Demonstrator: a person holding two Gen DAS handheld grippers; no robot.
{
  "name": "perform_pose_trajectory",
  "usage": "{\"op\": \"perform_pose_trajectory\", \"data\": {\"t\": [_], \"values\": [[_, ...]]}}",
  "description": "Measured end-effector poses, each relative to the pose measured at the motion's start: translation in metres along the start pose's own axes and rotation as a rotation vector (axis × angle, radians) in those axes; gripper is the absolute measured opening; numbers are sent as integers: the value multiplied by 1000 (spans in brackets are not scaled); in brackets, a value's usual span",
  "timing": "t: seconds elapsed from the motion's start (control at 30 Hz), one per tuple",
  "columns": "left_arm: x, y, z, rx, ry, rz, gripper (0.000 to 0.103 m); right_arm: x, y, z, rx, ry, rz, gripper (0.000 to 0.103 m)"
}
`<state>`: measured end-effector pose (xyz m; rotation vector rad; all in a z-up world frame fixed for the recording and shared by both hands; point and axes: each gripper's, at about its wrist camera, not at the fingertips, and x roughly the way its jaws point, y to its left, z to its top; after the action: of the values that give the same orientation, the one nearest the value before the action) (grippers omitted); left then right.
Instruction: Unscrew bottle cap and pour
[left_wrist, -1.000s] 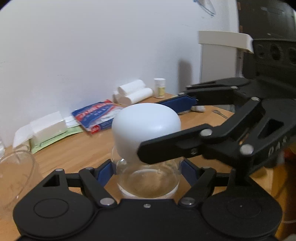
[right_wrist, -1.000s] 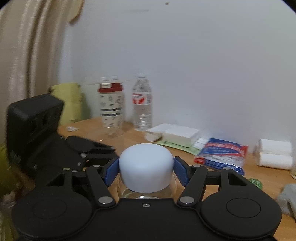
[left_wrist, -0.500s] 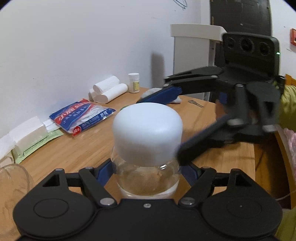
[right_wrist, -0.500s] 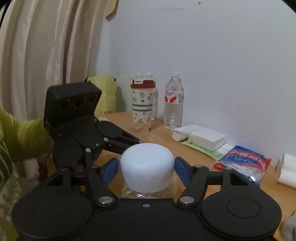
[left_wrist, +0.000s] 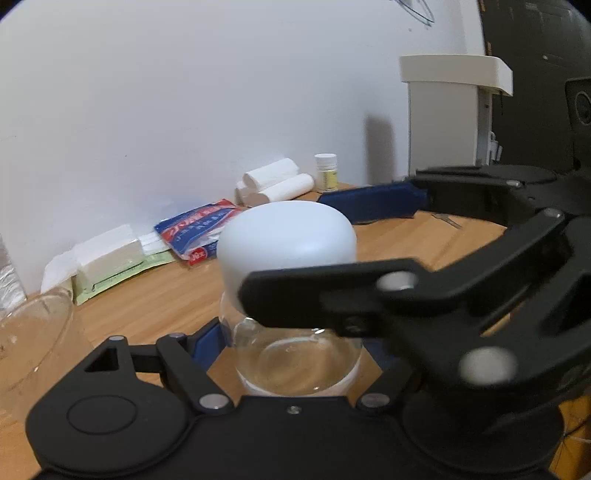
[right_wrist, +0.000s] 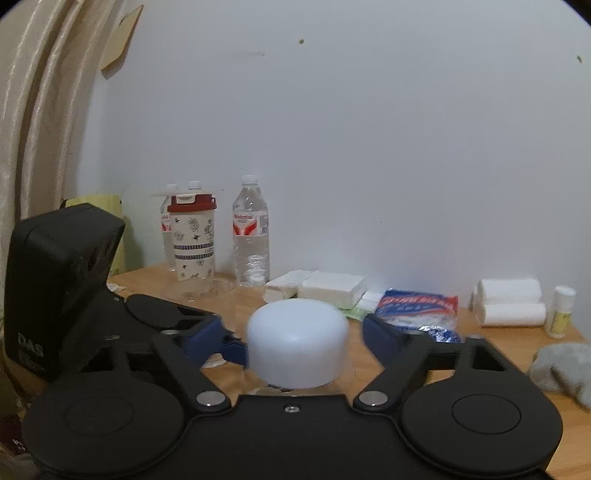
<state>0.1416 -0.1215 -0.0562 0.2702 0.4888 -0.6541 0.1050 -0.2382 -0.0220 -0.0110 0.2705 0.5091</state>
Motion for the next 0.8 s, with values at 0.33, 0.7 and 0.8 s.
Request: {"op": "perform_pose_trajectory", "data": {"t": [0.33, 0.7, 0.8], "values": [[0, 4, -2, -3, -10, -15, 80, 9, -7, 4, -11, 63, 19, 69], [-4, 28, -3, 4, -3, -163, 79, 14, -50, 7, -120, 64, 329, 69], [-4, 31, -2, 7, 0, -183, 79, 18, -59, 10, -150, 73, 400, 69]]}}
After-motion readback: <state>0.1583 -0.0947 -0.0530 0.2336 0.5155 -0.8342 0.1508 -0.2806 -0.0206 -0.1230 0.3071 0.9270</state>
